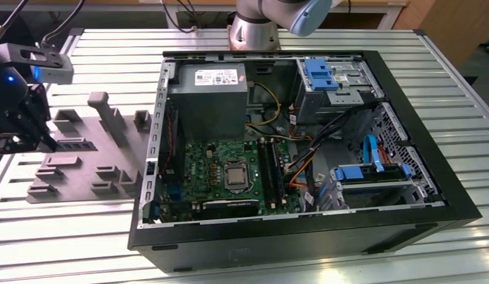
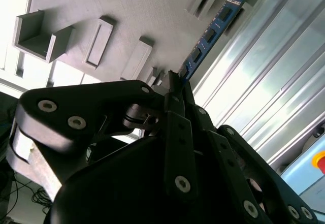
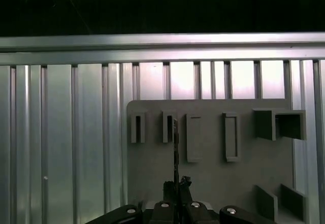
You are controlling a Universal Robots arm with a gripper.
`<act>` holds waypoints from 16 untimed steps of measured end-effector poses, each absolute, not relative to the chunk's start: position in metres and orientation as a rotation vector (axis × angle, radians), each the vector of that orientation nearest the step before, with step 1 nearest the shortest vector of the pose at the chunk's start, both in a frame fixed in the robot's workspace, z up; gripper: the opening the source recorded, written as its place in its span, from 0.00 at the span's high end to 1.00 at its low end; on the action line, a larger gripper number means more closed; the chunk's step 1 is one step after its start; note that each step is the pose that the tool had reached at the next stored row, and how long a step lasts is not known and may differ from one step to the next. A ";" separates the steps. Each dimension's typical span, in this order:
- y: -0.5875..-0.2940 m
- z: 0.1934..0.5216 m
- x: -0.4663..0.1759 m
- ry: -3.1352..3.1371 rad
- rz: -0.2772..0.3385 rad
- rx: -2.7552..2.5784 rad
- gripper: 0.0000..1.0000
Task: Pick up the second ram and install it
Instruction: 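Pick up the second ram and move it above second insertion slot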
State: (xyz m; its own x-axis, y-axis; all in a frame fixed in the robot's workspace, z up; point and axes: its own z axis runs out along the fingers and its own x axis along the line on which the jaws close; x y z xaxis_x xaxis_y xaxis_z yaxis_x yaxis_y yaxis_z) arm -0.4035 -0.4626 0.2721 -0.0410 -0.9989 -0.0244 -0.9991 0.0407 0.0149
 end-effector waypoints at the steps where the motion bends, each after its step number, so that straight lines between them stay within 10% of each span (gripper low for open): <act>1: -0.463 0.273 -0.403 2.261 0.043 -2.170 0.86; 16: -0.463 0.284 -0.403 2.261 0.043 -2.170 0.86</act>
